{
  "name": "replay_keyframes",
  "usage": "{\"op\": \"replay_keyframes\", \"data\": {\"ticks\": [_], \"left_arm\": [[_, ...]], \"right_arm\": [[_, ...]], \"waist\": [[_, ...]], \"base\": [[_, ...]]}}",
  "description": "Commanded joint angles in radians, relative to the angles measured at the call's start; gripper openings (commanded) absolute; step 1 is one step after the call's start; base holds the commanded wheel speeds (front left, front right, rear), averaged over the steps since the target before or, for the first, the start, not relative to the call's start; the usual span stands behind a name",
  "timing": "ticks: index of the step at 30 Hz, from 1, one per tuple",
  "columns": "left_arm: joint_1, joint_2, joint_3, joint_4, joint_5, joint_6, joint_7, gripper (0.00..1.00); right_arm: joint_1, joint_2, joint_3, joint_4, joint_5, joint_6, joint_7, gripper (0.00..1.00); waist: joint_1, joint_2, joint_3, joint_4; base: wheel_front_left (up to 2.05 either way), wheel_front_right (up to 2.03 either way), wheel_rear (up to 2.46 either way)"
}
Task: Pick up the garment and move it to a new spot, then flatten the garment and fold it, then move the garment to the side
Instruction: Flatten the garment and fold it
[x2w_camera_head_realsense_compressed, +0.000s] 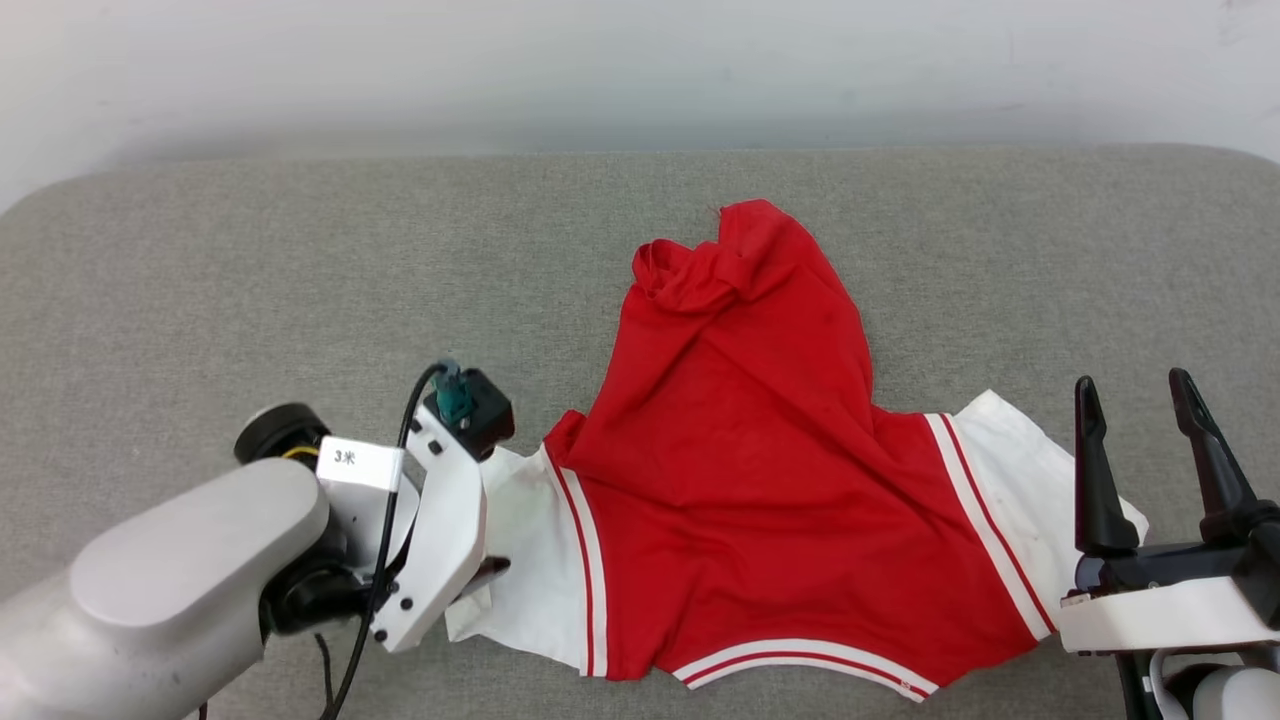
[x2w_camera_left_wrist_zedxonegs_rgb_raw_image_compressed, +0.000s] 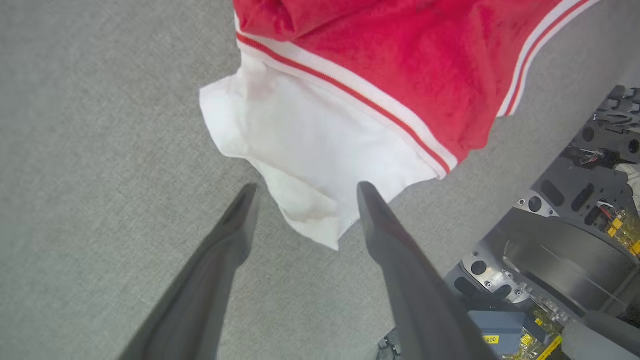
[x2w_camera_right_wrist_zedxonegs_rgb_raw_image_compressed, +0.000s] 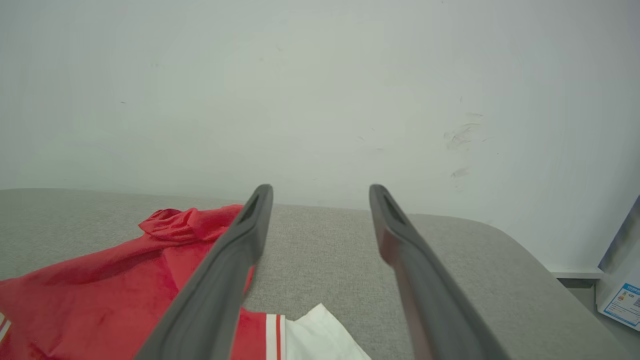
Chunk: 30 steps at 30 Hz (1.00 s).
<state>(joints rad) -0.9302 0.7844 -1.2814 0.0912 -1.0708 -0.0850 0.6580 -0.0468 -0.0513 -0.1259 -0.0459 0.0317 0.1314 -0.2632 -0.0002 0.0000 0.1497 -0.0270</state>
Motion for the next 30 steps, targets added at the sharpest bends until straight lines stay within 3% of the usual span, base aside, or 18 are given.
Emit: {"op": "replay_keyframes", "data": {"ticks": [1,8,16,17,18,24,30], "left_arm": [[0.031,-0.003,0.001,0.014,0.001,-0.005,0.018,1.0],[0.086,-0.016,0.001,0.081,0.045,-0.021,0.058,1.0],[0.158,-0.061,-0.007,0.192,0.078,-0.034,0.031,1.0],[0.162,-0.067,-0.009,0.203,0.078,-0.036,0.022,0.42],[0.165,-0.072,-0.008,0.212,0.072,-0.037,0.011,0.0],[0.155,-0.065,0.027,0.208,0.052,-0.042,-0.077,0.0],[0.186,0.011,0.094,0.153,0.002,-0.014,-0.175,0.0]], "right_arm": [[-0.01,0.002,0.001,-0.002,-0.002,-0.001,-0.002,1.0],[-0.031,0.002,0.0,-0.006,0.0,-0.001,-0.002,1.0],[-0.046,0.002,0.002,-0.004,0.007,-0.001,-0.002,1.0],[-0.047,0.002,0.002,-0.003,0.007,-0.001,-0.002,1.0],[-0.047,0.002,0.001,-0.002,0.006,-0.001,-0.002,1.0],[-0.032,0.002,-0.005,0.004,-0.001,-0.001,-0.002,1.0],[-0.011,0.002,-0.013,0.006,-0.003,-0.001,-0.002,1.0]], "waist": [[0.0002,0.0,0.008,-0.007],[0.0002,0.0,0.047,-0.028],[0.0002,0.0,0.078,-0.041],[0.0002,0.0,0.078,-0.041],[0.0002,0.0,0.077,-0.041],[0.0002,0.0,0.052,-0.031],[0.0002,0.0,0.02,-0.012]], "base": [[0.0,0.0,0.0],[0.0,0.0,0.0],[0.0,0.0,0.0],[0.0,0.0,0.0],[0.0,0.0,0.0],[0.0,0.0,0.0],[0.0,0.0,0.0]]}}
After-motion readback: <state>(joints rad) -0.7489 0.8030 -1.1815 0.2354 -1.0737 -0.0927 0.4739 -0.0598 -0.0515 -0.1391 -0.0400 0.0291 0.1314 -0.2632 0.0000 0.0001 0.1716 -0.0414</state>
